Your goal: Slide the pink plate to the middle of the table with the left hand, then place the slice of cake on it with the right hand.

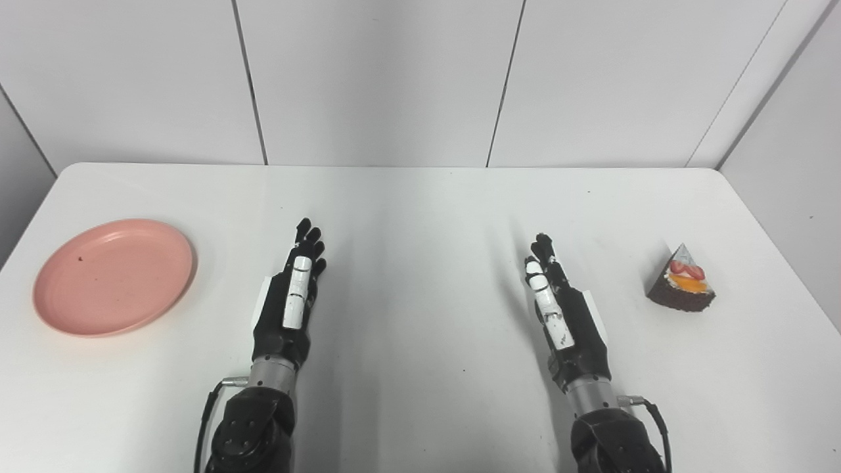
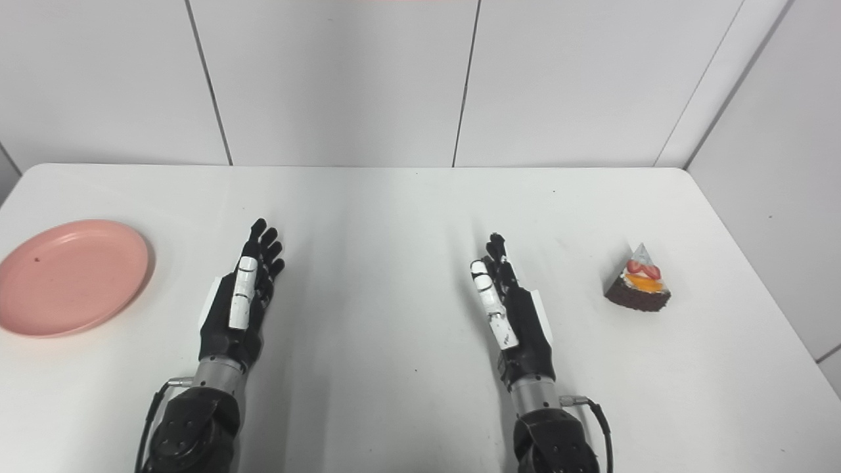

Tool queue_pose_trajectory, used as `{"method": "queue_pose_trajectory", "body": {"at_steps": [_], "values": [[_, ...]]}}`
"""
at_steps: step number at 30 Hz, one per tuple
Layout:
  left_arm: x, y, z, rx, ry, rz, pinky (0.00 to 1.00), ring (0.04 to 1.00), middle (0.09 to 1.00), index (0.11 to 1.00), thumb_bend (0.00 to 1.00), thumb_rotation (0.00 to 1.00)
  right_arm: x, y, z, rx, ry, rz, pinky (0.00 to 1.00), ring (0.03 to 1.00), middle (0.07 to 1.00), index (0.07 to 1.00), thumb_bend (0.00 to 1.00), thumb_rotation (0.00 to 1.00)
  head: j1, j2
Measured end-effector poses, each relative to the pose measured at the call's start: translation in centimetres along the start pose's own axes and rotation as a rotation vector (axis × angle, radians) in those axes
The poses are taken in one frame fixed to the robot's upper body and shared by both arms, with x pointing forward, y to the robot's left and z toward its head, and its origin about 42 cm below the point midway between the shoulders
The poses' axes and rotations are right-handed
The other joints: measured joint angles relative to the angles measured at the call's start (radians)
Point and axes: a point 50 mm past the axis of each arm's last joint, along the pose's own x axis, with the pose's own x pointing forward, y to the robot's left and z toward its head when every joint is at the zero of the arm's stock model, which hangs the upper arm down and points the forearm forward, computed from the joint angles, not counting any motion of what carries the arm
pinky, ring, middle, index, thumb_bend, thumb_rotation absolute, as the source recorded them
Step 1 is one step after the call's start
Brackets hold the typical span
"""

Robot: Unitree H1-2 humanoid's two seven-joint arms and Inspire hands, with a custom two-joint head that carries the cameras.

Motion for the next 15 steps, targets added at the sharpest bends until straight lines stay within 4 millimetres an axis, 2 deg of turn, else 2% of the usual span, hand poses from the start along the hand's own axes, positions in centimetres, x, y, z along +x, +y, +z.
{"method": "queue_pose_trajectory", "body": {"at_steps": [2, 3, 5, 9, 10, 11, 13, 14, 15], "values": [[0.1, -0.2, -0.3, 0.009, -0.008, 0.001, 1.0, 1.0, 1.0, 1.0, 0.66, 0.95, -0.2, -0.7, -0.1, 0.01, -0.006, -0.005, 1.0, 1.0, 1.0, 1.0, 0.52, 0.81, 0.001, 0.0], [0.3, -0.3, -0.3, 0.017, -0.014, -0.003, 1.0, 1.0, 1.0, 1.0, 0.66, 0.96, -0.2, -1.0, -0.3, 0.022, -0.006, -0.004, 1.0, 1.0, 1.0, 1.0, 0.55, 0.8, 0.066, -0.028], [1.0, -0.6, -0.3, 0.022, -0.016, -0.014, 1.0, 1.0, 1.0, 1.0, 0.66, 0.95, -0.1, -1.6, -0.8, 0.037, 0.006, 0.001, 1.0, 1.0, 1.0, 1.0, 0.58, 0.79, 0.144, -0.068], [2.5, -0.2, -0.1, 0.03, -0.022, -0.014, 1.0, 1.0, 1.0, 0.999, 0.68, 0.96, -0.1, -2.0, -1.5, 0.052, 0.017, 0.007, 1.0, 1.0, 1.0, 1.0, 0.54, 0.84, 0.189, -0.106], [2.9, 0.0, 0.0, 0.029, -0.025, -0.008, 1.0, 1.0, 1.0, 1.0, 0.68, 0.97, -0.1, -2.1, -1.5, 0.05, 0.013, 0.005, 1.0, 1.0, 1.0, 1.0, 0.53, 0.85, 0.214, -0.129], [3.4, 0.4, 0.1, 0.024, -0.029, 0.006, 0.96, 0.97, 0.974, 0.973, 0.69, 0.94, -0.1, -2.3, -1.5, 0.048, 0.011, 0.004, 1.0, 1.0, 1.0, 1.0, 0.49, 0.88, 0.214, -0.129], [4.3, 1.1, 0.8, 0.016, -0.065, 0.043, 0.95, 0.958, 0.965, 0.965, 0.72, 0.94, -0.1, -2.4, -1.5, 0.045, 0.011, 0.002, 1.0, 1.0, 1.0, 1.0, 0.44, 0.9, 0.261, -0.17], [4.8, 1.6, 1.3, 0.014, -0.081, 0.063, 0.95, 0.958, 0.965, 0.966, 0.72, 0.95, -0.1, -2.5, -1.5, 0.047, 0.011, 0.003, 1.0, 1.0, 1.0, 1.0, 0.43, 0.91, 0.261, -0.171], [5.4, 2.3, 2.1, 0.023, -0.103, 0.076, 0.98, 0.966, 0.967, 0.97, 0.74, 0.98, -0.1, -2.6, -1.5, 0.053, 0.009, 0.002, 1.0, 1.0, 1.0, 1.0, 0.4, 0.83, 0.261, -0.171]]}}
